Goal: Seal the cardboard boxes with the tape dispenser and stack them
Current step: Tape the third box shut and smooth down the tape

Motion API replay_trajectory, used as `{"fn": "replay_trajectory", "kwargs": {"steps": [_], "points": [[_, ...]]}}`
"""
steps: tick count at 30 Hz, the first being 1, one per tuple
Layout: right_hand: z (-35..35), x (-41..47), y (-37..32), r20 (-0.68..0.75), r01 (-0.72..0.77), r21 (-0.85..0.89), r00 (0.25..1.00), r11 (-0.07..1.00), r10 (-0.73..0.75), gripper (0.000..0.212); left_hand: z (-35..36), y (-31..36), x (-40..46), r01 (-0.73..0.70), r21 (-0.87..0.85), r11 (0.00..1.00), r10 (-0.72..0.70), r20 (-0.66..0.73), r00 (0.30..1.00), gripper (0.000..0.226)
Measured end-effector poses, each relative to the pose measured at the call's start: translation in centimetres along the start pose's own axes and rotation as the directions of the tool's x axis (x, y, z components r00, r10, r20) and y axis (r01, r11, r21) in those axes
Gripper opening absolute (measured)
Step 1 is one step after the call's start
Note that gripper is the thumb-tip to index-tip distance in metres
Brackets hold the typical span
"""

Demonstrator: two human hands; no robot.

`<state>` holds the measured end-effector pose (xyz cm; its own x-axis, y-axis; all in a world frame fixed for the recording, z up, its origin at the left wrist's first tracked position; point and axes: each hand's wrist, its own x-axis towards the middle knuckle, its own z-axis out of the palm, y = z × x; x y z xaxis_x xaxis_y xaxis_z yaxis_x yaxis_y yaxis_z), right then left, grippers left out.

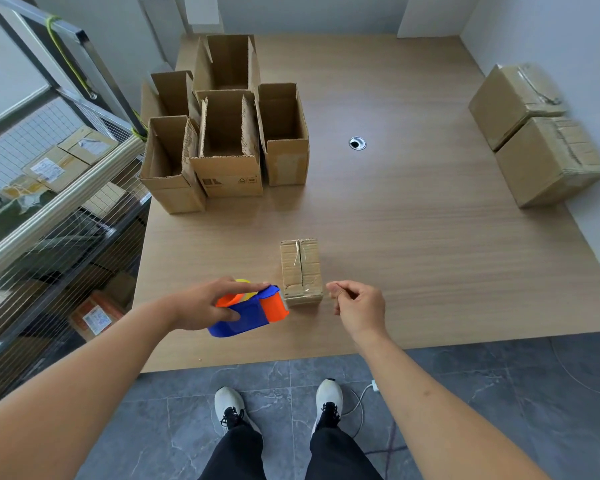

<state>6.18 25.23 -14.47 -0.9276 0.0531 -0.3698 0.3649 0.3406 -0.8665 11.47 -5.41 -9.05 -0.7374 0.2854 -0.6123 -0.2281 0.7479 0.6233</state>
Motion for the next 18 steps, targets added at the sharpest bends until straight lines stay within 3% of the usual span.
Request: {"fn": "replay_trajectory", "kwargs": {"steps": [9,16,18], "points": [[2.0,2.4,3.1,-0.027,-0.124,-0.007,0.992,0.992,0.123,0.017,-0.6,0.2,3.7,0.056,0.103,0.993,-0.064,0.076,0.995,0.075],[2.4,2.7,4.1,0.112,-0.130,0.006,0.985,0.991,0.129,0.008,-0.7,0.0,4.6,0.071,0.061,0.996,-0.077,0.093,0.993,0.075],[2.3,2.8,3.7,0.137,-0.133,-0.057,0.981,0.989,0.140,0.032,-0.6,0.0,4.7,0.061,0.065,0.996,-0.067,0.092,0.993,0.075]]}}
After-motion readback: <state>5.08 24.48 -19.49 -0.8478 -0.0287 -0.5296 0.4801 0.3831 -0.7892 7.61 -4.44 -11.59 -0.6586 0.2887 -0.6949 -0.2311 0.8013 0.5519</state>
